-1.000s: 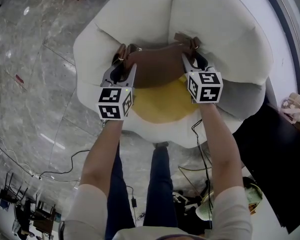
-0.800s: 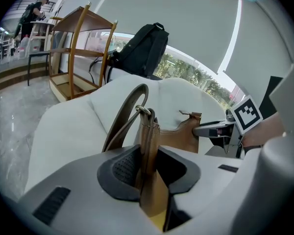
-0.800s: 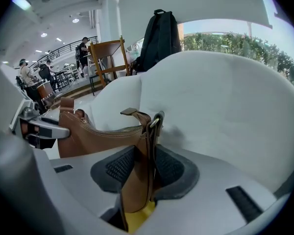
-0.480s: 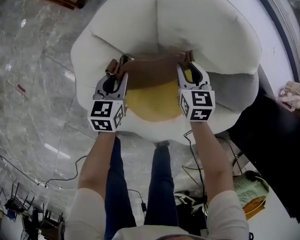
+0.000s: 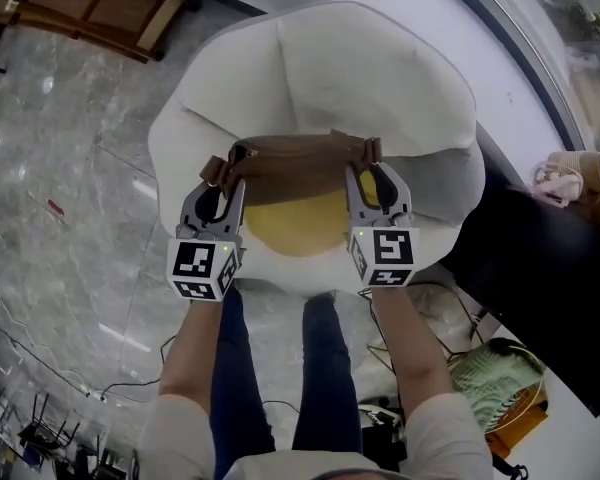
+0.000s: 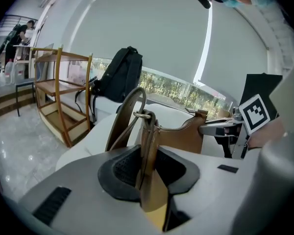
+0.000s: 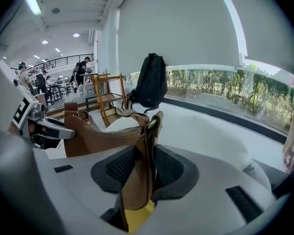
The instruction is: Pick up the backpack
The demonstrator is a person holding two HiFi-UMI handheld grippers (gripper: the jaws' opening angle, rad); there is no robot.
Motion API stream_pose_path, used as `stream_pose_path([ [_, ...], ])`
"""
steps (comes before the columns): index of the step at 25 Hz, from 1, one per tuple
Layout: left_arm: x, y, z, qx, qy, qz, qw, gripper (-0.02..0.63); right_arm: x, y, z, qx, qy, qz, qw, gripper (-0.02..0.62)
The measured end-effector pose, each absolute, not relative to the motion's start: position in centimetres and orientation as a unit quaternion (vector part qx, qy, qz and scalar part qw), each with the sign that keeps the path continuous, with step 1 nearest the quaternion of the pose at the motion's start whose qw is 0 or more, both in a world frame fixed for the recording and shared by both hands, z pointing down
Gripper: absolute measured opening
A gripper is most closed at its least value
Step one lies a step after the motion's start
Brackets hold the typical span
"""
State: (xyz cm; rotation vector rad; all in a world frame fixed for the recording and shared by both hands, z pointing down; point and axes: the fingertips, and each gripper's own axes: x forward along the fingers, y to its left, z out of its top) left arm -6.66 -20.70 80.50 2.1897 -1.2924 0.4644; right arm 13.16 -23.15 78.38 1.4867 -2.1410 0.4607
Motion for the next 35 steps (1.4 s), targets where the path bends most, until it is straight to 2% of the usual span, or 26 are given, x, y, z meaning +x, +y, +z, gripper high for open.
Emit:
stream_pose_path([
  [35, -2.4, -16.8, 45.8, 0.876, -0.427, 0.116, 0.193, 0.101, 17.5, -14.8, 42.4, 0.620, -0.761, 0.096, 0.162, 0.146],
])
